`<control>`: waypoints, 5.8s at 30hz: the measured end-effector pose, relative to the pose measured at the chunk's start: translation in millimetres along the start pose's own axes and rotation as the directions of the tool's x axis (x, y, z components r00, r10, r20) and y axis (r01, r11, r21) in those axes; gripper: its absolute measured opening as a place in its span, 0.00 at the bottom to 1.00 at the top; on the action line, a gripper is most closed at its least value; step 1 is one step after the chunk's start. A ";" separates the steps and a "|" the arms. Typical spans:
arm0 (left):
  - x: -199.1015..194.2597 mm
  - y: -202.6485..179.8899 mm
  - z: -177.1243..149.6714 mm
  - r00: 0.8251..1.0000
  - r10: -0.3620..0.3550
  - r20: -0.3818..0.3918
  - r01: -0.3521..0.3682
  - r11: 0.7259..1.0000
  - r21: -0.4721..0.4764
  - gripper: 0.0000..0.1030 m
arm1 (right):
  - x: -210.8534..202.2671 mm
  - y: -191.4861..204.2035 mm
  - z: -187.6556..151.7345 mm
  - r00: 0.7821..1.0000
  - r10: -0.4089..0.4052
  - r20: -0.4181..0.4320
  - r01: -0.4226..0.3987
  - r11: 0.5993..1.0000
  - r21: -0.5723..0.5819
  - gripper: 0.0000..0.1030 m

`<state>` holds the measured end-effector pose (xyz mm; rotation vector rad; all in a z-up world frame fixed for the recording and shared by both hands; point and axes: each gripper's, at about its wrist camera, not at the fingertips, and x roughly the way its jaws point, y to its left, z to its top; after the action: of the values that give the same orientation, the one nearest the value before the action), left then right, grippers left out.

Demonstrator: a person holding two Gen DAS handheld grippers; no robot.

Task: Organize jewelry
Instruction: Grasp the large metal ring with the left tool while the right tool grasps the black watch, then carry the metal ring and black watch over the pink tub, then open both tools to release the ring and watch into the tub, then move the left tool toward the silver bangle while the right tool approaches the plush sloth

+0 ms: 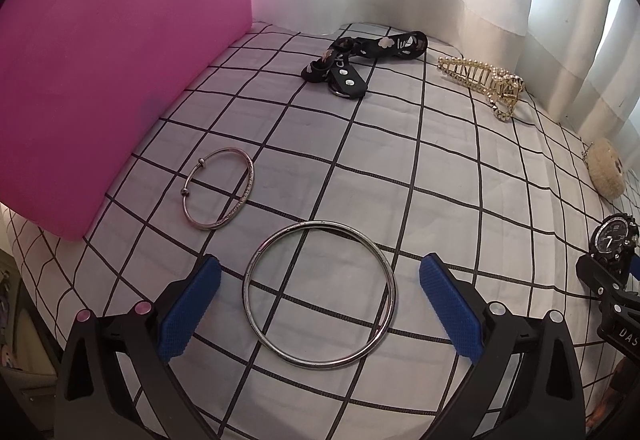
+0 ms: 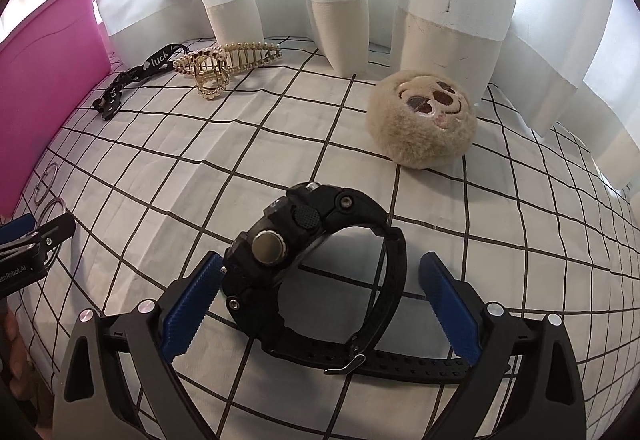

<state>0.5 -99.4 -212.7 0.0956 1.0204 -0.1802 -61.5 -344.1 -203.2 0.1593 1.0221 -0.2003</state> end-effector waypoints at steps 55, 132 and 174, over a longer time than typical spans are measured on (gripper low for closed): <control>-220.2 207.2 122.3 0.912 -0.004 0.409 0.046 0.995 -0.094 0.68 | -198.4 197.8 166.2 0.859 0.412 0.305 -0.354 0.907 -0.228 0.63; -160.3 210.1 125.0 0.963 -0.058 0.262 0.073 0.996 -0.048 0.86 | -174.9 222.0 151.4 0.924 0.302 0.236 -0.284 0.953 -0.106 0.65; -87.3 74.9 23.0 0.993 -0.056 0.106 0.061 0.997 -0.043 0.90 | -120.8 -43.8 15.1 0.993 0.074 0.093 -0.093 0.973 0.212 0.65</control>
<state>-10.2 -20.5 -126.6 0.0142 0.9230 -0.2130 -120.6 -379.0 -93.5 0.3877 0.9063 -0.2393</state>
